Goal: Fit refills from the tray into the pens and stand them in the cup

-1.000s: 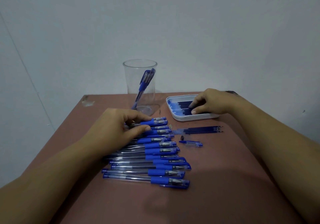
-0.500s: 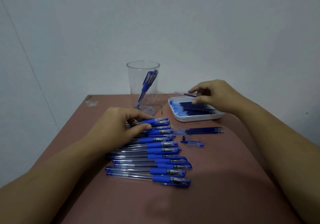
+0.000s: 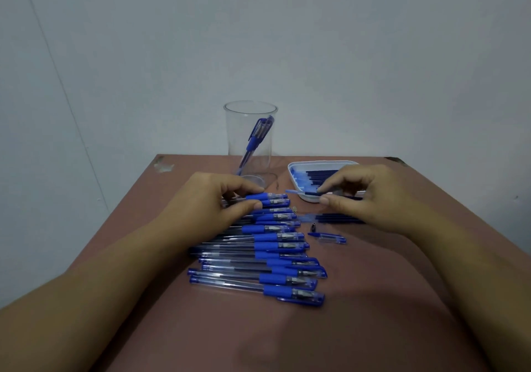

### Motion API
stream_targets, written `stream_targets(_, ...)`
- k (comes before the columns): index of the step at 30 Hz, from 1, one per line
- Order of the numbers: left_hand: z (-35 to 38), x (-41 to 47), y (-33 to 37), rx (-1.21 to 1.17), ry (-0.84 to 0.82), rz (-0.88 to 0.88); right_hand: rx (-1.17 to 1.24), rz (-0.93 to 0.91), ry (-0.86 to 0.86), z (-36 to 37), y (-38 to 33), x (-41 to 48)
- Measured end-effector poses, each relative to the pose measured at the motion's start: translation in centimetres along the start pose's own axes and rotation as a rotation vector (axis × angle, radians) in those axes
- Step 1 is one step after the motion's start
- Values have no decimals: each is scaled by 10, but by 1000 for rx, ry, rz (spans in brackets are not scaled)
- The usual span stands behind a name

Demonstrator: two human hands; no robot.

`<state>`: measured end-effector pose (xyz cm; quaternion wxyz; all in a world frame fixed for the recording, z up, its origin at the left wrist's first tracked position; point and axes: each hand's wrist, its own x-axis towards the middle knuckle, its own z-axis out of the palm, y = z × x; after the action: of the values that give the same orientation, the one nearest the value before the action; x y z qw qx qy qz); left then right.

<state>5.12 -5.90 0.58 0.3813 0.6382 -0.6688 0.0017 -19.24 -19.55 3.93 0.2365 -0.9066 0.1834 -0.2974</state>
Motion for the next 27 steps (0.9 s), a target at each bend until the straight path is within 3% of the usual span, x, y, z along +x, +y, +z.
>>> stream_targets(27, 3, 0, 6, -61, -12, 34, -1, -96, -30, 16, 19, 1)
